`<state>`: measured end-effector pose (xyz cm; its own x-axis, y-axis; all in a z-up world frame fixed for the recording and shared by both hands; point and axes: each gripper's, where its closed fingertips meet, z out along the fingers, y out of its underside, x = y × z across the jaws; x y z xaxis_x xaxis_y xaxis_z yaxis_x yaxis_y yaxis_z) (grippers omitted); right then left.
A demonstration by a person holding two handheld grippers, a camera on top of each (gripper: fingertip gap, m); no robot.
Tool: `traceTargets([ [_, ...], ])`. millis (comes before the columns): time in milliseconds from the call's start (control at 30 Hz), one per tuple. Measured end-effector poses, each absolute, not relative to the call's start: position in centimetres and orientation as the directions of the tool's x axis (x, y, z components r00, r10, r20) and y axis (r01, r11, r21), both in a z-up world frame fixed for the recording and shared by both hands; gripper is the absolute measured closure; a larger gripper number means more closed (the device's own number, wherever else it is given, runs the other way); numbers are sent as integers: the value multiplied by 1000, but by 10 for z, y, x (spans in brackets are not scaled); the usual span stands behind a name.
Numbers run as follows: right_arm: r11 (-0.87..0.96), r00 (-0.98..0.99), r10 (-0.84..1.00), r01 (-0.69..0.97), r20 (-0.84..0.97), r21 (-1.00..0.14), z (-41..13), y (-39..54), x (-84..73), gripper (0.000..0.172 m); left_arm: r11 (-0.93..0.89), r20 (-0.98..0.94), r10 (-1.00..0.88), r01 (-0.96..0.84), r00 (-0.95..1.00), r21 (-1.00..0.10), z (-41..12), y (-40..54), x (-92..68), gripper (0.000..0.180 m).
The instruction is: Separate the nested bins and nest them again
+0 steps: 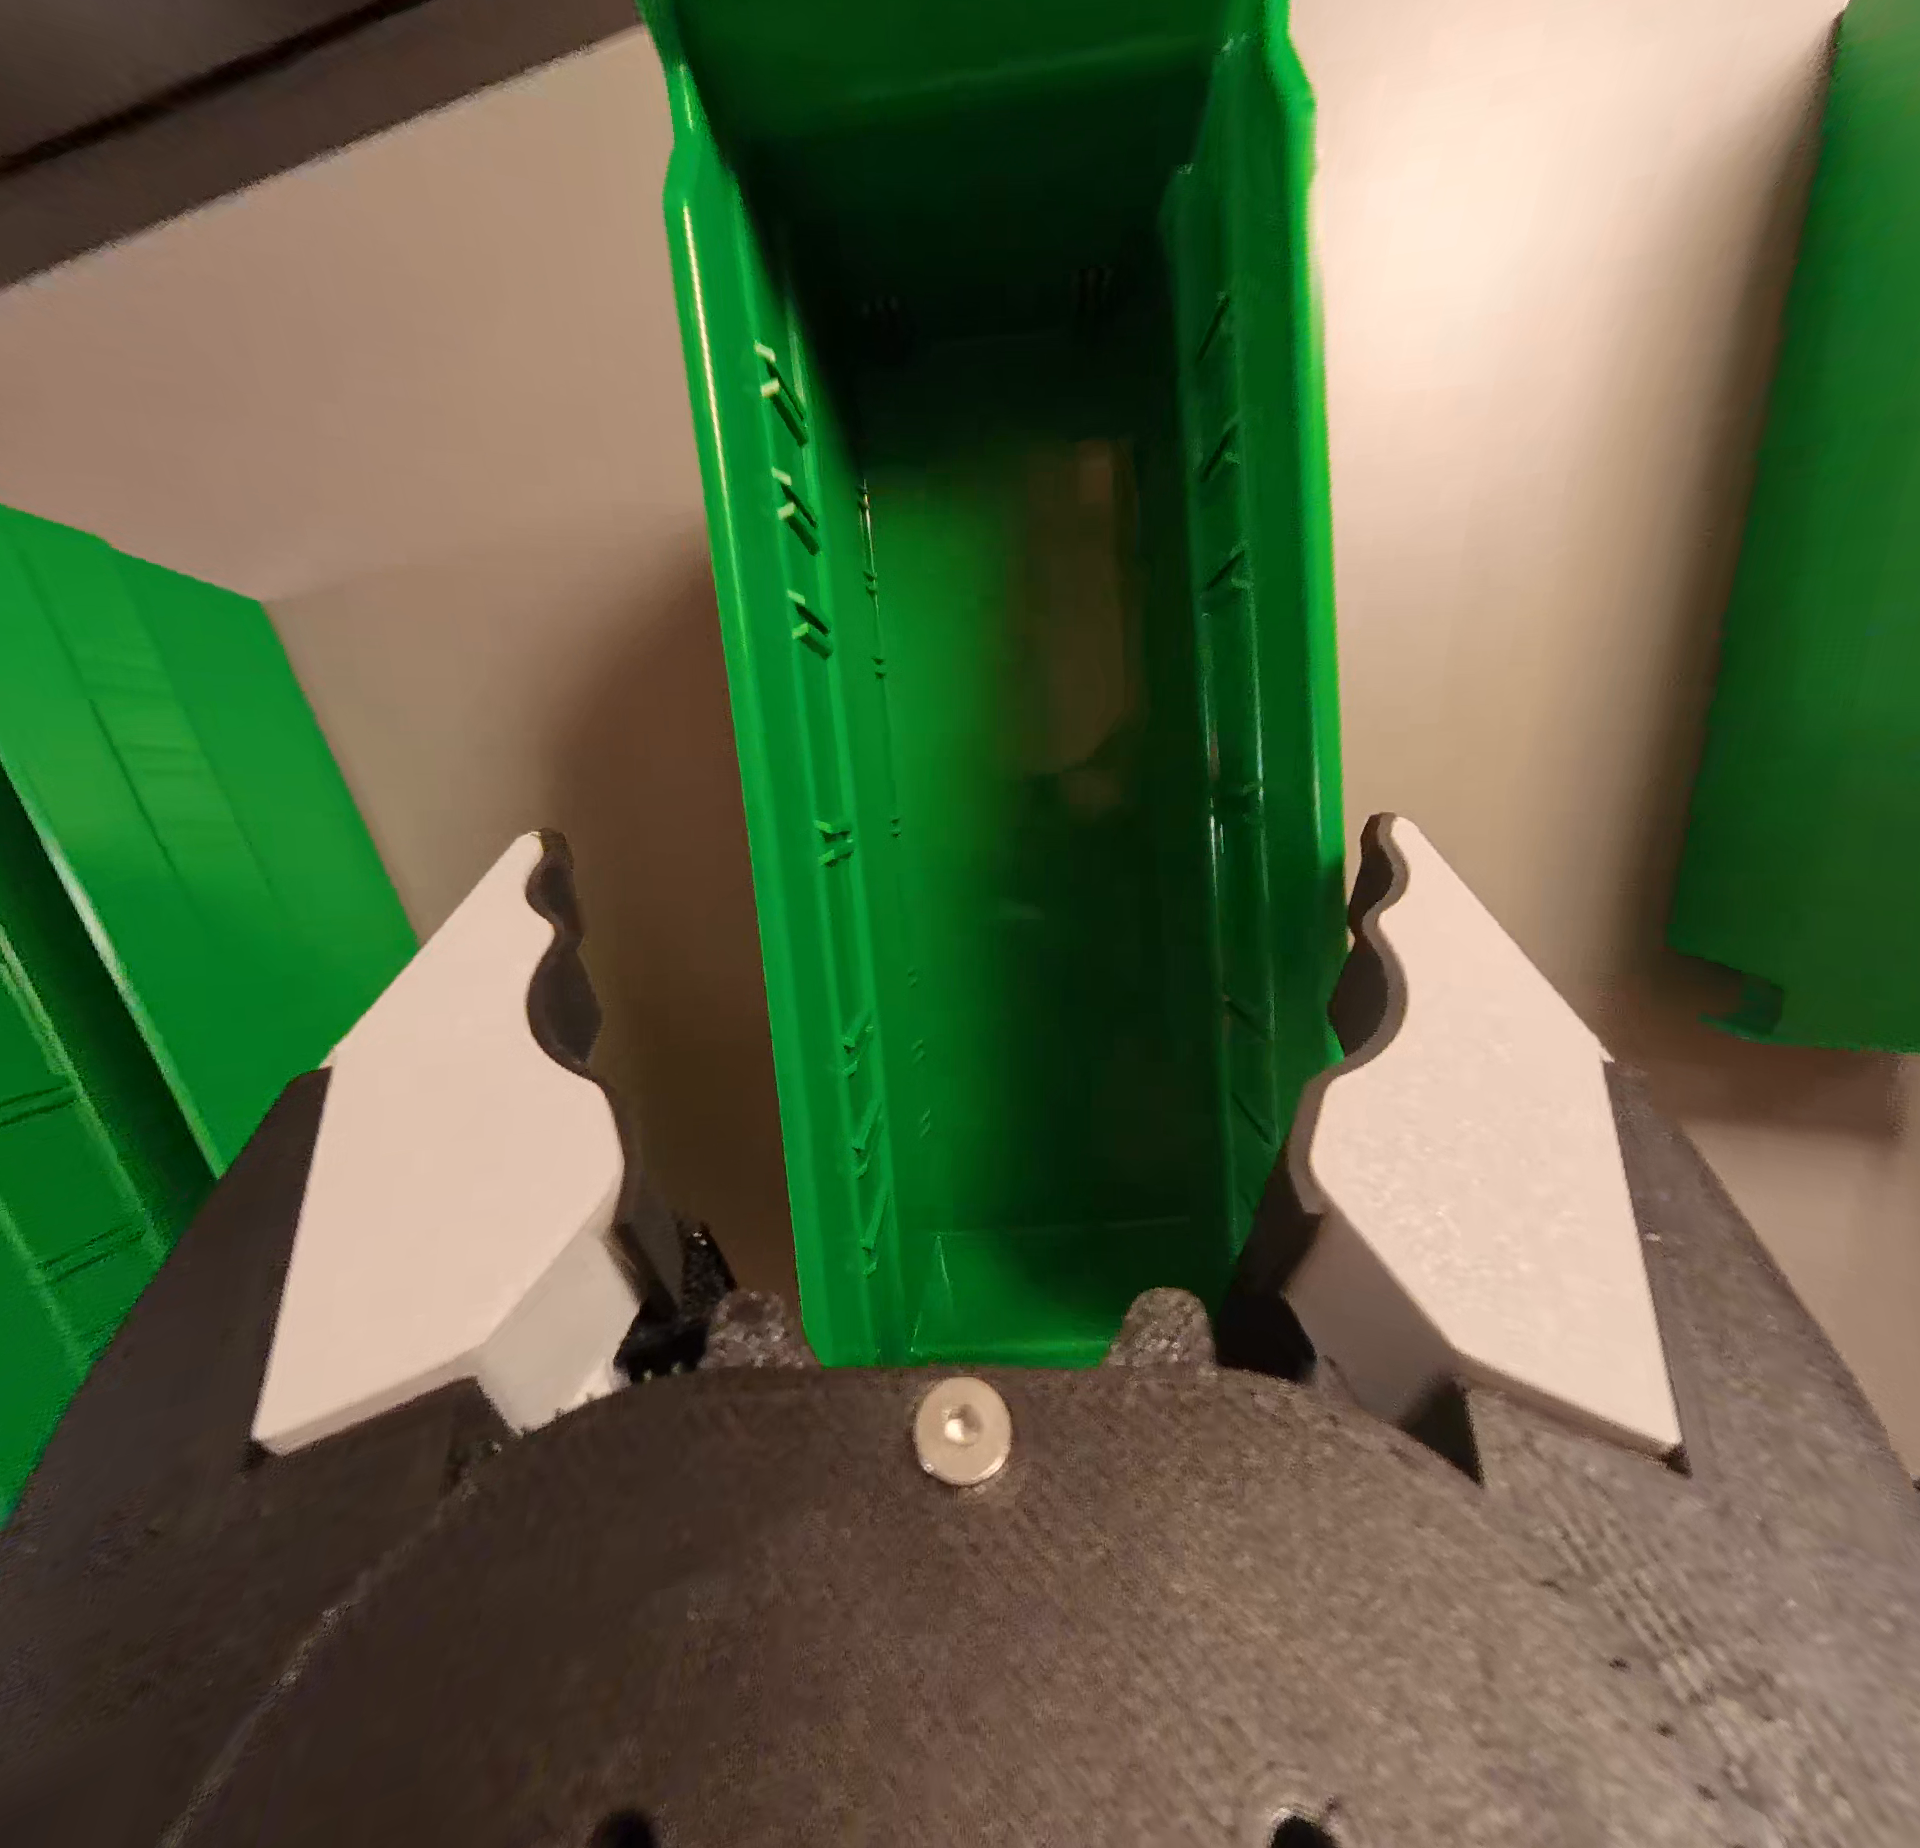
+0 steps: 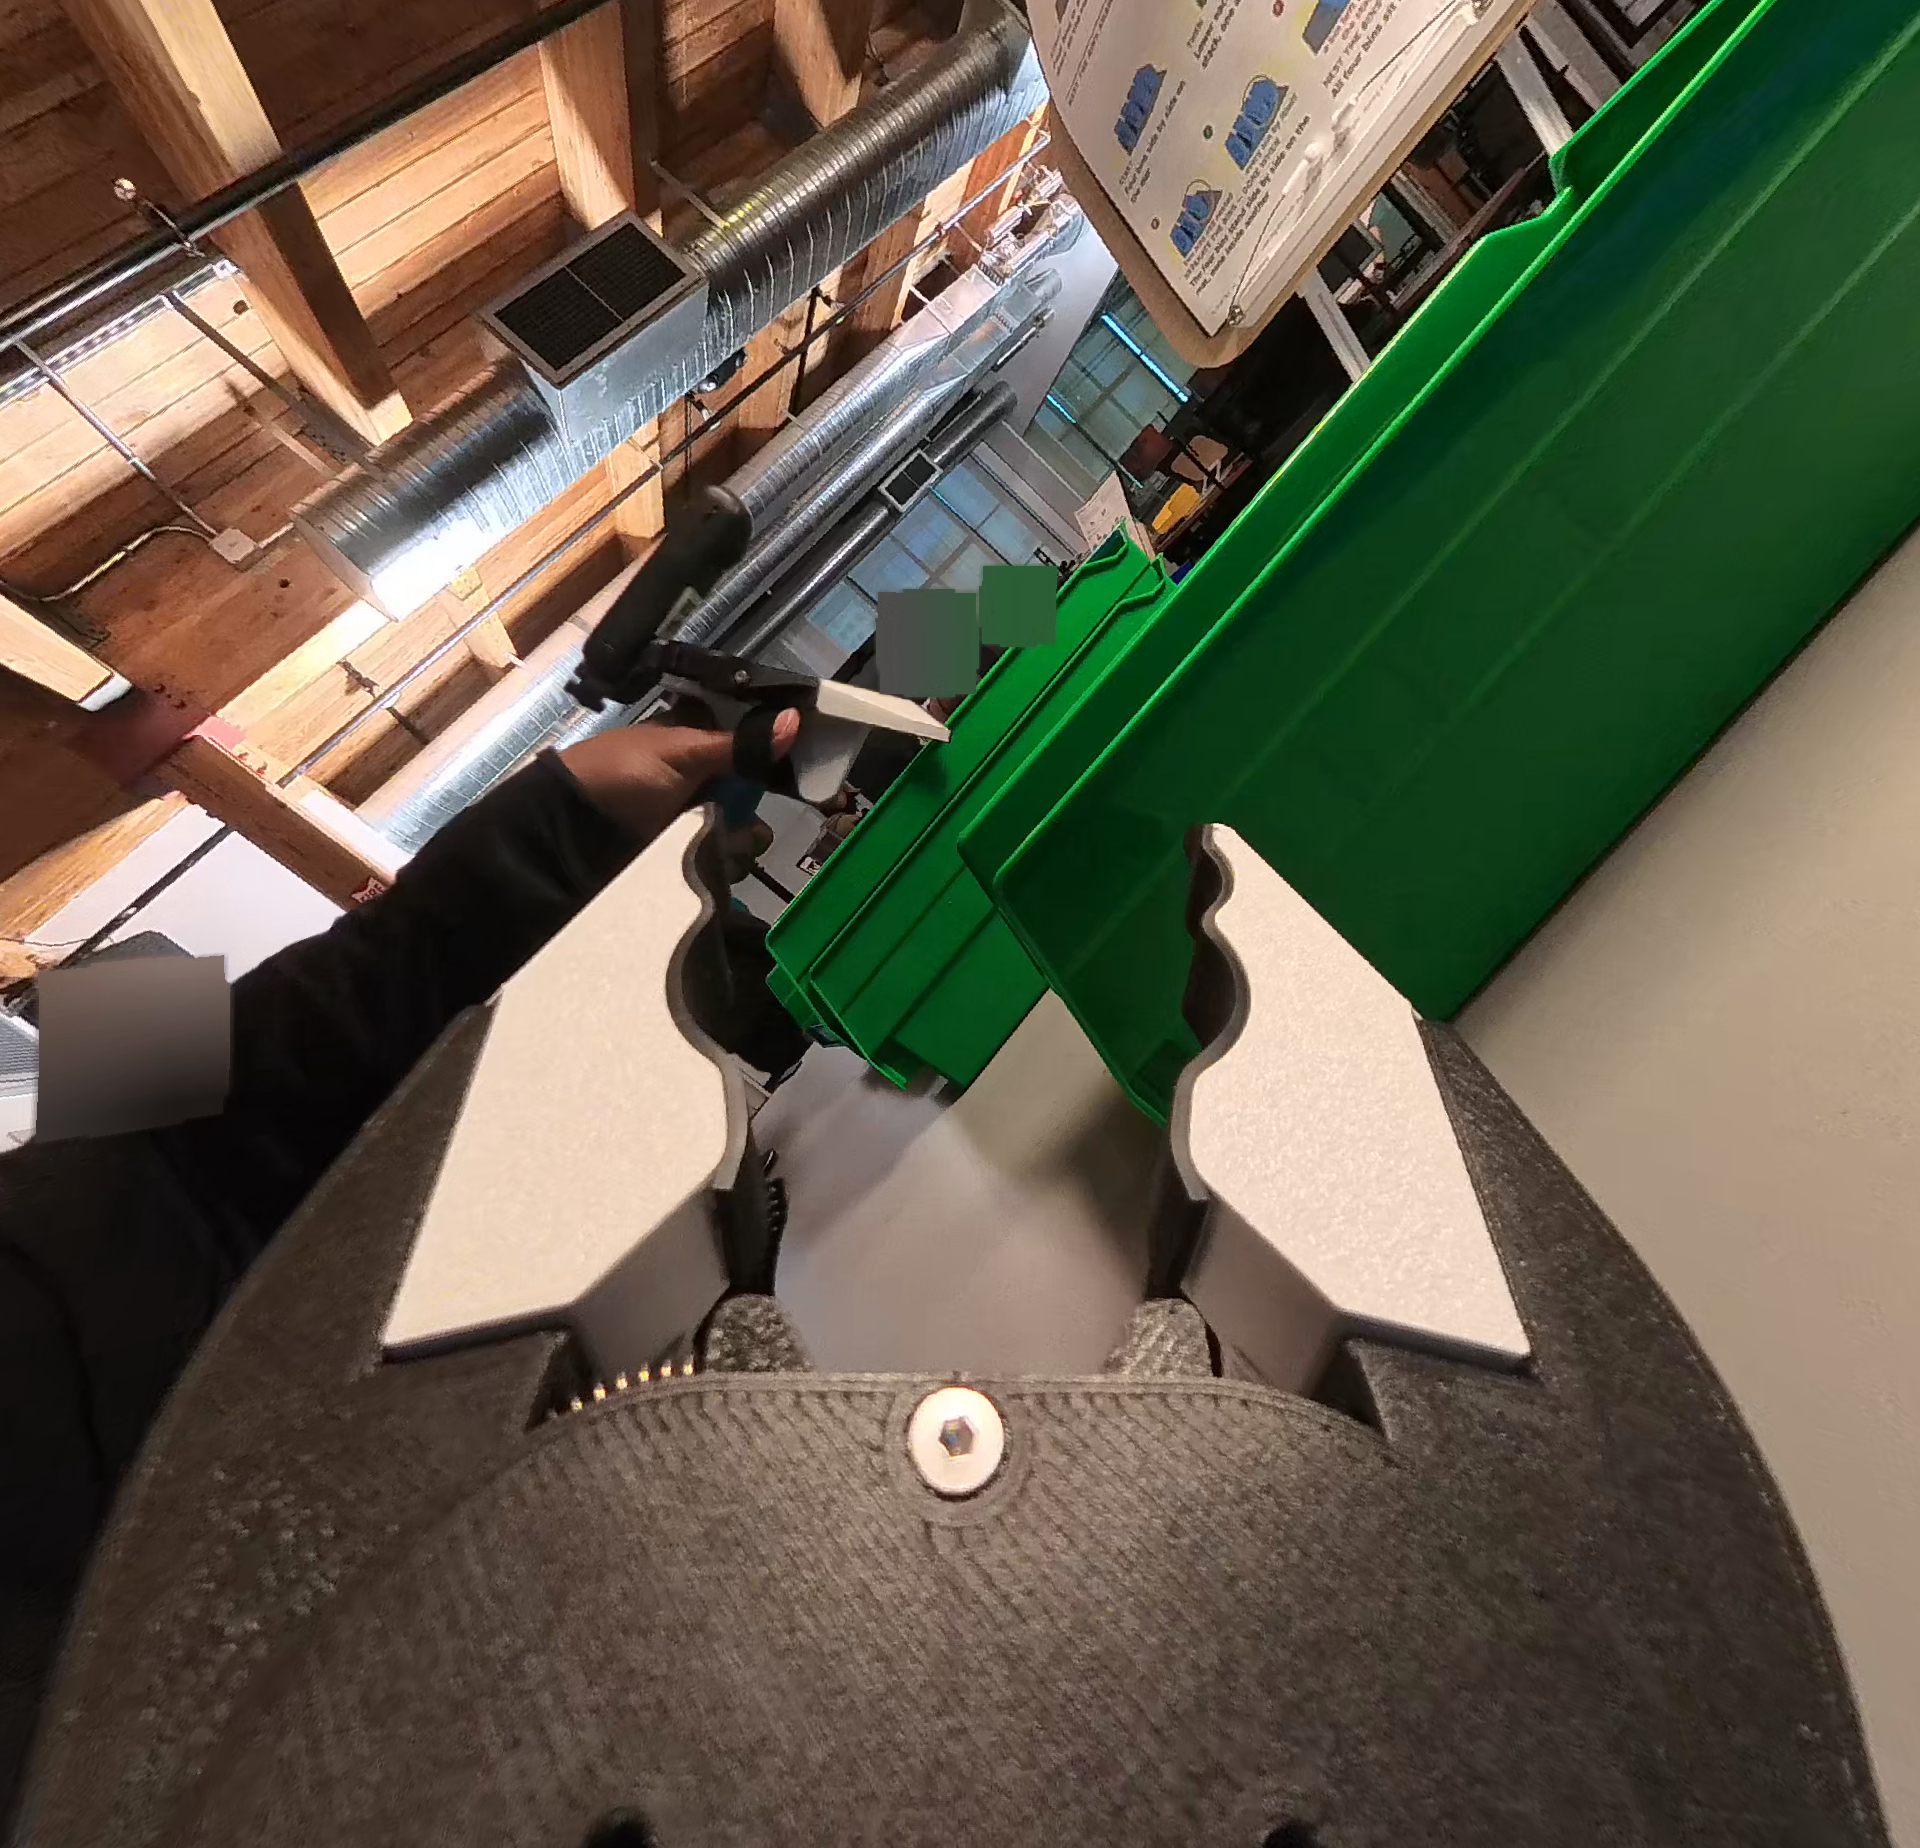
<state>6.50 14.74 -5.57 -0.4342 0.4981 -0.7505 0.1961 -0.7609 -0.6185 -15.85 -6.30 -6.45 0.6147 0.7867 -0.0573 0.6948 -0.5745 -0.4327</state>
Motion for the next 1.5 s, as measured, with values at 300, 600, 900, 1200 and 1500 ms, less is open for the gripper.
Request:
traceTargets([
  [300,-761,-433,499,196,-751,-619,-56,148,65,82,-591,3,773,723,634,-359,-71,-63,-154,39],
  [600,-762,-434,497,196,-751,-617,-55,148,65,83,-677,-78,712,653,698,-341,-70,-52,-146,65],
  [900,-763,-435,495,196,-752,-616,-55,148,66,82,-676,-66,710,652,701,-343,-72,-52,-147,64],
  [1200,-763,-433,497,195,-752,-617,-56,148,65,83,-673,-87,707,630,702,-388,-67,-50,-149,87],
  [1500,-763,-433,496,196,-753,-615,-56,148,65,83,-657,-83,709,612,701,-441,-44,-45,-152,90],
])
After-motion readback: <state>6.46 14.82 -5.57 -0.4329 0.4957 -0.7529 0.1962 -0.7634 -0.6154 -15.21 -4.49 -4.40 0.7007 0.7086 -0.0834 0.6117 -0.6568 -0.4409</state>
